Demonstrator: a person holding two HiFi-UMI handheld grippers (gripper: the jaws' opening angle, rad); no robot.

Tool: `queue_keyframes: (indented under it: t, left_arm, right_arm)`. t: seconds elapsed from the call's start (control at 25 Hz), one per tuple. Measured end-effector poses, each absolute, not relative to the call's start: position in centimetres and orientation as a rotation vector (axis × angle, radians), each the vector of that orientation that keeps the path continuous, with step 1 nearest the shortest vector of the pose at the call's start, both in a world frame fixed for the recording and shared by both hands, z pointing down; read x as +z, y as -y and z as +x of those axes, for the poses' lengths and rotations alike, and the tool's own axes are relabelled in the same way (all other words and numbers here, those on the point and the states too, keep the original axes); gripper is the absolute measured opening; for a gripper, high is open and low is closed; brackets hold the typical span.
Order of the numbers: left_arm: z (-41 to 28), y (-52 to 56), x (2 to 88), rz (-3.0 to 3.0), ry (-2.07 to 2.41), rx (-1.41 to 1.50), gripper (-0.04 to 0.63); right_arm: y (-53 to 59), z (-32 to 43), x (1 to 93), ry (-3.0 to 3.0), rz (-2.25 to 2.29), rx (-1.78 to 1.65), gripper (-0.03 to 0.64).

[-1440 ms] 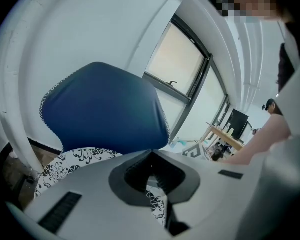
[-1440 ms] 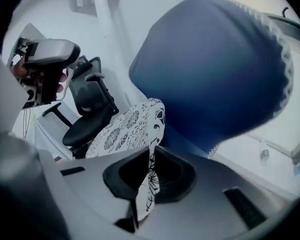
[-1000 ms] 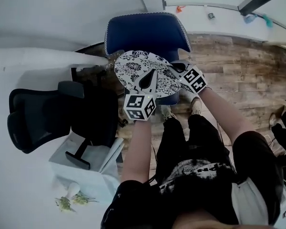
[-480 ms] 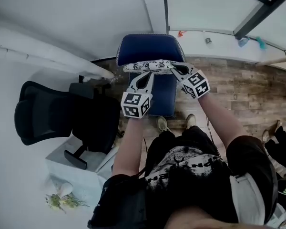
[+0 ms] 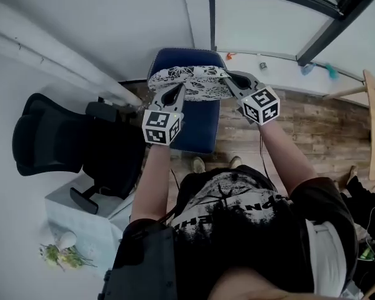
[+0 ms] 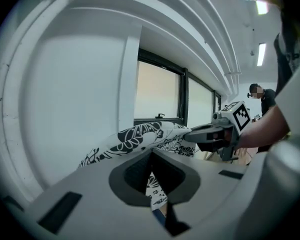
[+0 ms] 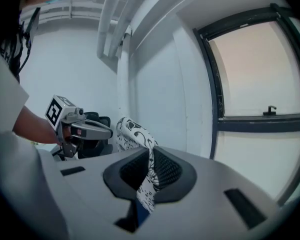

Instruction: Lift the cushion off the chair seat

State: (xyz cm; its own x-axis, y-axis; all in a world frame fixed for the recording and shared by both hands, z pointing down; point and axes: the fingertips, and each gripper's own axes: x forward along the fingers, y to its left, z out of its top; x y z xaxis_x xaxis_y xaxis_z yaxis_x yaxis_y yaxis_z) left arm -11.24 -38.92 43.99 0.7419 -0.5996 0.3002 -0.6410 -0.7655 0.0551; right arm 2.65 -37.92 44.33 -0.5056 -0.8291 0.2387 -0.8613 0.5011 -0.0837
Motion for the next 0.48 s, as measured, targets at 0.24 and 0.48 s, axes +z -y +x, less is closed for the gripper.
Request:
queue_keyframes:
  t: [0.24, 0.48]
  left_arm:
    - [-11.0, 38.1, 39.3, 2.814, 1.013, 0.265, 0.012]
    - [-9.3, 37.2, 37.8, 2.85, 1.042, 0.246, 0.012]
  right_arm:
    - [35.9, 4.1, 38.3, 2.622, 1.519, 0.148, 0.028]
    - [33.8, 6.7, 35.5, 2.636, 1.544, 0.035, 0.028]
